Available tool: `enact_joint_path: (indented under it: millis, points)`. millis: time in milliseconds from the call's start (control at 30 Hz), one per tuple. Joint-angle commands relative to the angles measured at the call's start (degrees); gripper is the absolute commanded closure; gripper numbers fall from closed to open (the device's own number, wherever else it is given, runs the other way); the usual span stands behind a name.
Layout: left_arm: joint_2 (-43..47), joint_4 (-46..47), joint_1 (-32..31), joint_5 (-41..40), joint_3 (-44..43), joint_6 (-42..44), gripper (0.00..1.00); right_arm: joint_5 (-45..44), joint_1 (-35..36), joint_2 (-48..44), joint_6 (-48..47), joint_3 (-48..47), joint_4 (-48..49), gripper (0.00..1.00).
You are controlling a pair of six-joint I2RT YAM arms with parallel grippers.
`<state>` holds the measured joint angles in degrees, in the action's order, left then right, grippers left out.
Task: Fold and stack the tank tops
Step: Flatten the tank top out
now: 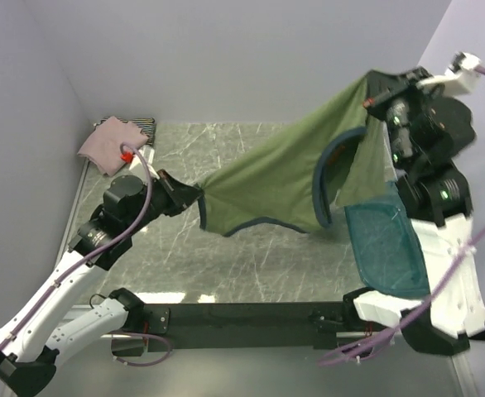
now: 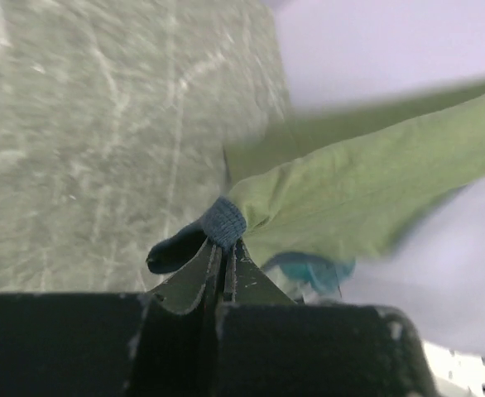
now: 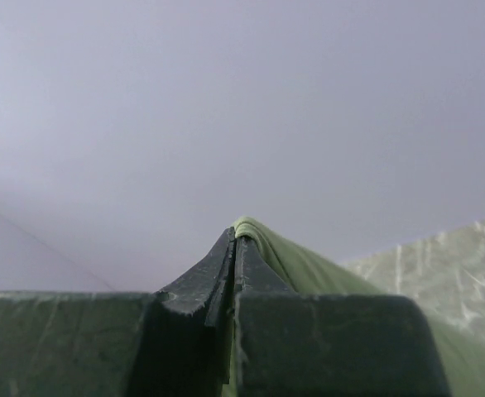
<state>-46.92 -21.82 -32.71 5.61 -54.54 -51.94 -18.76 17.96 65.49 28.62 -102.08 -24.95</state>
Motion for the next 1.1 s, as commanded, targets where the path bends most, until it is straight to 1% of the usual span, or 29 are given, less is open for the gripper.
enact_joint_path:
  millis: [0, 33, 67, 100, 133, 167, 200, 233, 267, 300, 333, 367, 400, 433, 467, 500, 567, 633, 667, 700, 733, 800, 867, 900, 933, 1000, 1033, 1067]
  points:
    - [0.34, -2.06, 0.89, -10.95, -1.79, -3.24, 0.99, 2.94, 0.06, 9.45, -0.24, -2.68, 4.38, 1.0]
    - [-1.93, -2.6, 1.68, -12.1, -1.88, -3.77, 0.99, 3.64, 0.32, 14.35, -0.06, -3.38, 4.47, 1.0]
    - [-3.34, -2.44, 4.03, -11.33, -0.84, -4.04, 0.99, 4.52, 0.59, 16.83, 0.2, -3.99, 5.17, 1.0]
    - [-4.66, -0.95, 5.45, -10.36, 0.22, -5.35, 0.99, 6.27, 1.37, 21.64, 0.21, -3.91, 5.87, 1.0]
    - [-7.37, 0.37, 7.12, -6.7, 1.71, -6.14, 0.99, 6.89, 1.82, 24.3, 0.38, -3.57, 6.83, 1.0]
    - [-8.71, 2.38, 10.87, -4.66, 5.64, -6.94, 0.99, 7.68, 2.08, 26.94, 0.82, -3.21, 8.32, 1.0]
    - [-10.02, 4.58, 12.74, -2.55, 7.94, -8.68, 0.99, 9.87, 2.43, 32.62, 1.08, -3.47, 8.95, 1.0]
    - [-12.65, 9.56, 14.5, 1.3, 10.31, -9.57, 0.99, 10.93, 3.04, 35.9, 1.87, -4.0, 9.48, 1.0]
    - [-14.07, 11.78, 17.82, 2.64, 14.86, -11.41, 0.99, 12.07, 3.4, 39.41, 2.22, -6.7, 10.0, 1.0]
    - [-15.47, 13.54, 19.6, 3.87, 16.82, -12.21, 0.99, 14.43, 4.01, 46.93, 2.58, -8.99, 9.92, 1.0]
    - [-18.1, 17.13, 21.27, 5.19, 18.58, -12.83, 0.99, 15.33, 4.45, 50.83, 2.75, -11.8, 9.57, 1.0]
    - [-19.25, 18.12, 23.72, 6.34, 20.77, -13.27, 0.99, 16.12, 4.89, 54.61, 3.02, -18.78, 8.09, 1.0]
    - [-20.05, 18.57, 24.61, 6.09, 21.32, -13.18, 0.99, 16.74, 5.42, 61.79, 3.02, -22.33, 7.47, 1.0]
    - [-21.1, 18.83, 25.23, 6.0, 21.67, -13.01, 0.99, 18.05, 5.95, 65.08, 3.02, -25.94, 6.85, 1.0]
    - [-21.29, 18.49, 26.28, 6.17, 21.76, -12.57, 0.99, 18.58, 6.73, 67.9, 3.02, -33.02, 5.45, 1.0]
    - [-21.2, 17.96, 26.55, 6.0, 21.59, -12.39, 0.99, 18.59, 7.18, 72.45, 3.11, -35.88, 4.92, 1.0]
    - [-19.45, 16.13, 26.91, 4.68, 21.06, -11.96, 0.99, 18.59, 8.4, 74.51, 3.19, -38.71, 6.65, 1.0]
    - [-17.61, 14.63, 27.34, 3.19, 20.88, -11.78, 0.99, 18.59, 8.76, 73.73, 3.63, -35.92, 10.17, 1.0]
    - [-17.07, 14.18, 28.3, 3.27, 21.14, -11.86, 0.99, 18.59, 8.85, 73.03, 3.63, -32.08, 13.66, 1.0]
    - [-16.72, 14.26, 28.92, 4.14, 21.41, -11.87, 0.98, 19.72, 8.85, 71.98, 3.81, -30.56, 15.09, 1.0]
    - [-16.46, 14.27, 29.63, 4.76, 21.93, -11.87, 0.96, 19.99, 9.03, 71.88, 3.55, -29.07, 15.98, 0.94]
    - [-16.19, 13.13, 31.21, 6.08, 22.2, -11.87, 0.97, 21.05, 9.11, 72.05, 2.85, -29.05, 15.99, 0.93]
    - [-14.09, 11.2, 31.56, 5.21, 22.02, -11.87, 0.99, 22.18, 9.11, 71.18, 1.97, -27.83, 16.42, 0.91]
    - [-12.86, 8.58, 31.57, 4.51, 22.11, -12.04, 0.99, 22.54, 9.03, 70.65, 1.7, -26.95, 17.12, 0.89]
    - [-9.72, 6.64, 31.65, 2.33, 22.63, -12.48, 0.99, 22.72, 9.11, 70.13, 1.27, -25.11, 17.82, 0.86]
    - [-6.19, 3.99, 31.65, 0.47, 23.86, -14.84, 0.99, 23.42, 9.2, 69.07, 0.91, -24.31, 19.23, 0.8]
    - [-3.3, 2.76, 31.74, -0.76, 25.09, -15.29, 0.95, 23.68, 9.2, 69.15, 0.56, -25.26, 19.06, 0.72]
    - [-2.14, 2.32, 31.74, -1.56, 25.45, -16.08, 0.89, 23.77, 9.2, 69.33, 0.47, -26.05, 18.63, 0.66]
